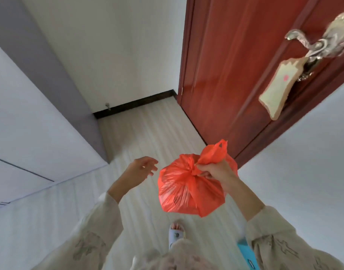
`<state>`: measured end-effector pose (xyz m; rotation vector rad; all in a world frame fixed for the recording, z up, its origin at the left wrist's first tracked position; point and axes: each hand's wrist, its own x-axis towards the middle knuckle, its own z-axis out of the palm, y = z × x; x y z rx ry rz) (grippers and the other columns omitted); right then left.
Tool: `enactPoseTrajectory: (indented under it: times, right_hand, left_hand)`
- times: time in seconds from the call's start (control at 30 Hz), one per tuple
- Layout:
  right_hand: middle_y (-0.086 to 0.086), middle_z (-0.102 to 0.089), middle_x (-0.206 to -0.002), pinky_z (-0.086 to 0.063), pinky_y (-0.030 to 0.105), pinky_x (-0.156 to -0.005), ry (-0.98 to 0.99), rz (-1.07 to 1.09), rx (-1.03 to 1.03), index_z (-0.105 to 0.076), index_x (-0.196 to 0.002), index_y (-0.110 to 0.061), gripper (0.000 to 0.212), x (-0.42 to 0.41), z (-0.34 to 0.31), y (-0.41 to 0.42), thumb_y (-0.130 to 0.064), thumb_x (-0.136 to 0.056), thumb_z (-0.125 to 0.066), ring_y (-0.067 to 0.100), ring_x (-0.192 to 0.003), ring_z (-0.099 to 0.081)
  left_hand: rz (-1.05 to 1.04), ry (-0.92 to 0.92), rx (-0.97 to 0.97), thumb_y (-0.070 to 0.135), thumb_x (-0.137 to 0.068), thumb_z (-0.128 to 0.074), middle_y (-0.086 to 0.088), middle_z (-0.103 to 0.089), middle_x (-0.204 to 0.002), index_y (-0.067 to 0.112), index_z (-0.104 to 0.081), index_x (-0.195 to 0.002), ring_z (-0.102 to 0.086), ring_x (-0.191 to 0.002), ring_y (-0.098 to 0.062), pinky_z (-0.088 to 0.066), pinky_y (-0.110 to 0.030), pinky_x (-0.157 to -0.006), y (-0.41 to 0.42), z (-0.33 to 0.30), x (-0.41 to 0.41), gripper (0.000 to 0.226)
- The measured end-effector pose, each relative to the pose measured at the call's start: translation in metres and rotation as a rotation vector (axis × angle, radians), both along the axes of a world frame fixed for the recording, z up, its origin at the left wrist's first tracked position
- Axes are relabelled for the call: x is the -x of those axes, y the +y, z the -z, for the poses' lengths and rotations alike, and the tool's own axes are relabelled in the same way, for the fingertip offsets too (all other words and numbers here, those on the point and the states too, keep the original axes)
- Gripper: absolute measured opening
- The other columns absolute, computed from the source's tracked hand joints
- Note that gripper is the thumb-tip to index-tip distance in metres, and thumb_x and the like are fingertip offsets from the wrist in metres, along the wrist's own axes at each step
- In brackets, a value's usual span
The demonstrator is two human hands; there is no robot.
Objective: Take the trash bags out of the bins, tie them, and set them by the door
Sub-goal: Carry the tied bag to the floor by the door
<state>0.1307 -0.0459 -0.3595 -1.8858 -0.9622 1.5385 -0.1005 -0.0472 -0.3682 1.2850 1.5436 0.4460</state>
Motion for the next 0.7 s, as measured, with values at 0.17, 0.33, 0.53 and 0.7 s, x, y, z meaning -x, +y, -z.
enactPoseTrajectory:
  times: [0.17, 0.33, 0.53, 0.7]
  right_hand:
    - [-0.012, -0.061, -0.038, -0.042, 0.018, -0.057, 0.014, -0.079, 0.011, -0.06, -0.067, -0.015, 0.018, 0.013, -0.004, 0.122, -0.006, -0.082, -0.064, -0.005, -0.038, -0.058]
    - [-0.009, -0.063, -0.041, -0.046, 0.021, -0.058, -0.012, -0.086, -0.011, -0.059, -0.069, -0.016, 0.017, 0.031, 0.004, 0.251, -0.006, -0.078, -0.069, -0.001, -0.04, -0.06]
    - [0.004, -0.066, -0.07, -0.048, 0.021, -0.059, -0.007, -0.067, 0.067, -0.059, -0.082, -0.014, 0.012, 0.072, 0.026, 0.407, -0.009, -0.079, -0.069, 0.009, -0.06, -0.064]
    - [-0.005, -0.067, -0.051, -0.048, 0.015, -0.045, 0.029, -0.029, 0.097, -0.057, -0.083, -0.011, 0.014, 0.096, 0.039, 0.522, -0.005, -0.079, -0.069, 0.003, -0.041, -0.062]
  left_hand:
    - [-0.135, -0.004, 0.018, 0.005, -0.094, -0.034, -0.01, -0.062, -0.093, 0.006, -0.058, -0.108, -0.057, -0.072, -0.016, -0.04, -0.022, -0.062, 0.088, 0.005, 0.02, 0.028]
    - [-0.19, -0.03, 0.034, 0.006, -0.095, -0.034, -0.006, -0.061, -0.089, 0.011, -0.056, -0.101, -0.056, -0.07, -0.012, -0.041, -0.021, -0.062, 0.193, 0.021, 0.041, 0.024]
    - [-0.2, -0.05, 0.062, 0.007, -0.094, -0.035, -0.006, -0.063, -0.091, 0.006, -0.058, -0.11, -0.058, -0.072, -0.013, -0.044, -0.023, -0.065, 0.351, 0.042, 0.079, 0.028]
    - [-0.213, -0.032, 0.092, 0.005, -0.093, -0.035, 0.005, -0.062, -0.079, 0.007, -0.059, -0.106, -0.057, -0.067, -0.01, -0.043, -0.023, -0.063, 0.473, 0.053, 0.102, 0.027]
